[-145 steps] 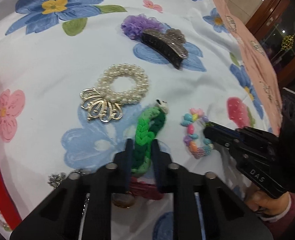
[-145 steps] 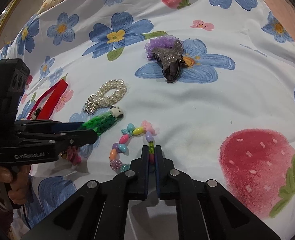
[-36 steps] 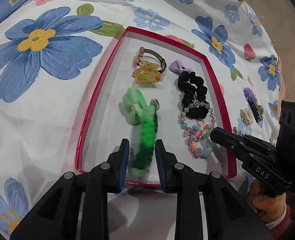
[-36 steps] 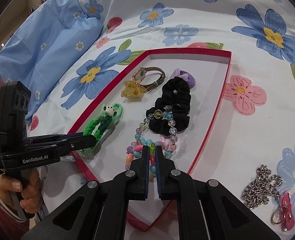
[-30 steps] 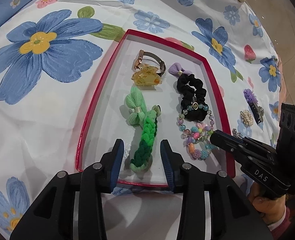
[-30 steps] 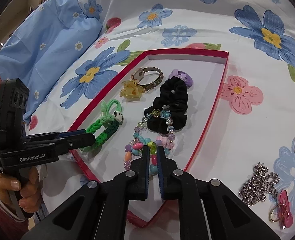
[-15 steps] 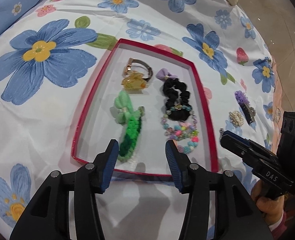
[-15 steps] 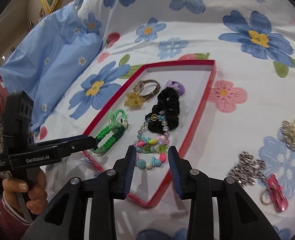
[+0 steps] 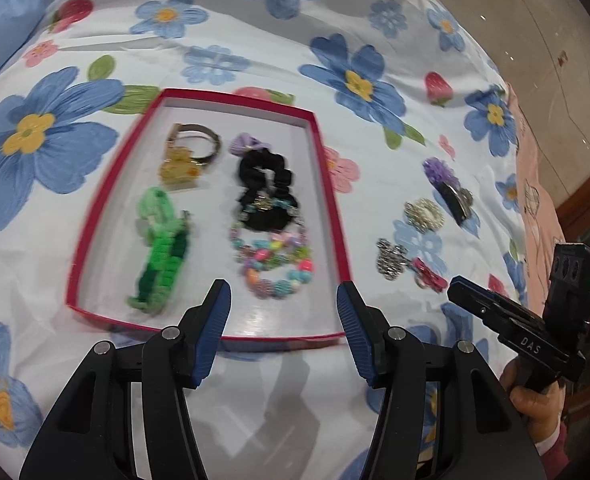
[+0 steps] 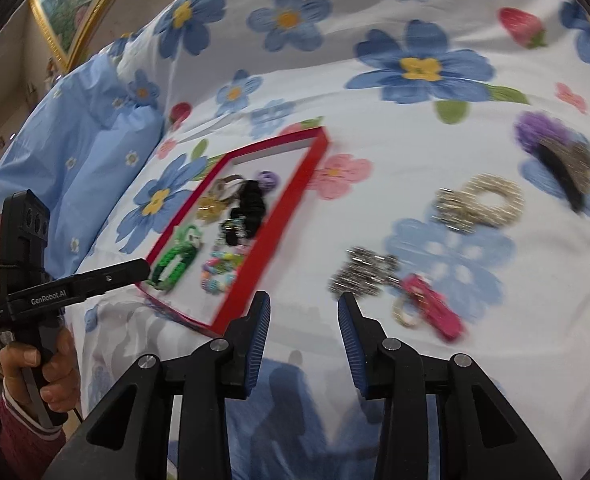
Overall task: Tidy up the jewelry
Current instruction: 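Move both tools back over the silver chain and pink hair clip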
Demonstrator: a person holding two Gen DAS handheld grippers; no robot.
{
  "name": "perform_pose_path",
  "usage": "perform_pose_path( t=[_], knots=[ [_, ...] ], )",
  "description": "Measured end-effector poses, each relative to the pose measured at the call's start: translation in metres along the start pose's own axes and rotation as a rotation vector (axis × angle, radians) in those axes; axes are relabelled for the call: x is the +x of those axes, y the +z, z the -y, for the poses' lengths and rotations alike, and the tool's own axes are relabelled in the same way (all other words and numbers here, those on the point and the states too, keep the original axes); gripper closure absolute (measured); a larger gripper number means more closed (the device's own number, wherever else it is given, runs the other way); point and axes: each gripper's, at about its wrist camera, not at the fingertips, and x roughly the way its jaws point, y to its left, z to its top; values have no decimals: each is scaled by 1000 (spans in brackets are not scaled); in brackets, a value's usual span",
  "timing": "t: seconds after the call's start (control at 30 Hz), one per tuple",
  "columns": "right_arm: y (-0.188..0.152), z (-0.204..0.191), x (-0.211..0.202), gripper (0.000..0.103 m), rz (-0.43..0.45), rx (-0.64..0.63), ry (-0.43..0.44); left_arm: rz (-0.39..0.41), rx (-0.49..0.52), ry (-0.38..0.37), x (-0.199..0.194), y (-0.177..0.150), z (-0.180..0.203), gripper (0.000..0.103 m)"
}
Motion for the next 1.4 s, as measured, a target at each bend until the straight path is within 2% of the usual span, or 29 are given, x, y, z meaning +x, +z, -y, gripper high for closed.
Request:
perform_pose_path(
  t=[0.23,0.47,0.7,1.07,1.27,1.4],
  knots=[
    [-10,32,-23,64,22,43,-52,-21,67,-28,7,-3,32,49],
    [-16,53,-27,63,20,59,-70,-40,126,-46,17,-2,59,49],
    [-14,56,-19,63,-2,5,-89,-63,194,-41,33,3,81,49],
    [-10,61,11,63,-95,-120,-117,-125,290,-19,78,17,107,49],
    [-6,60,22,63,-107,-170,-118,-174,380,28,110,18,125,49],
    [-4,62,28,72,-109,-186,-124,-202,408,33,125,20,129,49]
  ],
)
